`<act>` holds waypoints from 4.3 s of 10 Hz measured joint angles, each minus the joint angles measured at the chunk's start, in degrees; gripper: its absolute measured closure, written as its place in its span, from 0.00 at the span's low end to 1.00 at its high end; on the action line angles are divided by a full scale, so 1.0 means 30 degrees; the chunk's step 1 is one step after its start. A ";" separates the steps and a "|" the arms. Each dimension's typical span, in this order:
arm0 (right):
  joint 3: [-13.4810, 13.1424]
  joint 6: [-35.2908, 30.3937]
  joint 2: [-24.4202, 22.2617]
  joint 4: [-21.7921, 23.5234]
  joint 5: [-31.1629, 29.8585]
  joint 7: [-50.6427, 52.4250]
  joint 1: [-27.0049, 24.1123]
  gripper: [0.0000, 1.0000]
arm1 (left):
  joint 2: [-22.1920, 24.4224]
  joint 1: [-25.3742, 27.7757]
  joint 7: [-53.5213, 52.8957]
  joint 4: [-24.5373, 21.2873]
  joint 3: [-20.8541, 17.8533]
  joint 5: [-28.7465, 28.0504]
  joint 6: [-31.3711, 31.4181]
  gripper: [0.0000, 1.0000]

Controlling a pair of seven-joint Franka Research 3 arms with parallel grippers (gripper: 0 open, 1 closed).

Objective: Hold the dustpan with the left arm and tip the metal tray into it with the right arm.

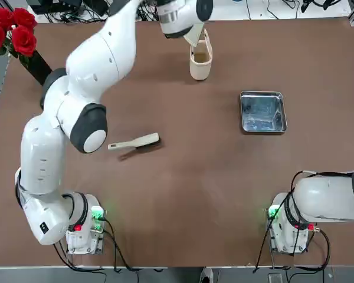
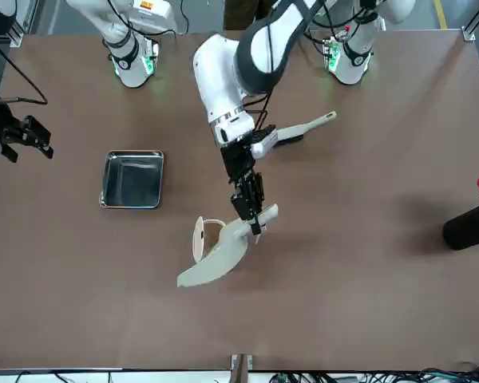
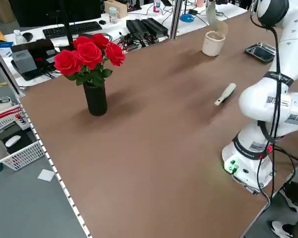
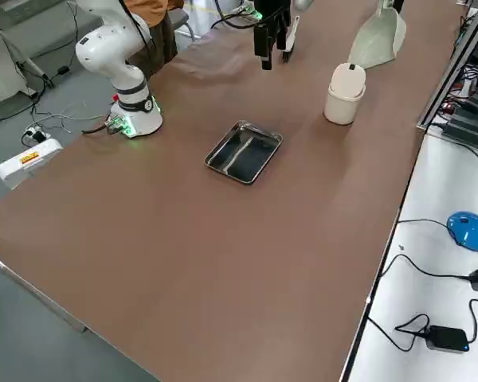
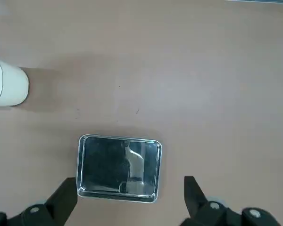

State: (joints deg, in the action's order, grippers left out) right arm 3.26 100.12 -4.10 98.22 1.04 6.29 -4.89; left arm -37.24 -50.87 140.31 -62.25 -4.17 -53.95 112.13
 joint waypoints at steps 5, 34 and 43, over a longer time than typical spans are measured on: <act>0.0016 -0.0278 -0.0004 -0.0001 -0.0010 0.0000 -0.0007 0.00 | 0.2066 0.4012 -0.0663 -0.2145 -0.0003 0.5510 0.0137 0.67; 0.0006 -0.0579 -0.0007 0.0182 -0.0015 -0.0153 -0.0387 0.00 | 0.9273 0.8551 -0.5575 -2.4576 0.0826 1.4360 1.0946 0.67; 0.0048 -0.0578 -0.0007 0.0253 -0.0015 -0.0153 -0.0318 0.00 | 0.9148 0.8511 -0.5860 -2.3798 0.0861 1.4367 1.1161 0.20</act>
State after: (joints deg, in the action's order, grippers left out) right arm 3.40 98.39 -4.12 98.98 0.99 5.83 -5.84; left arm -9.79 -25.34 122.73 -133.64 -1.59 -10.85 145.61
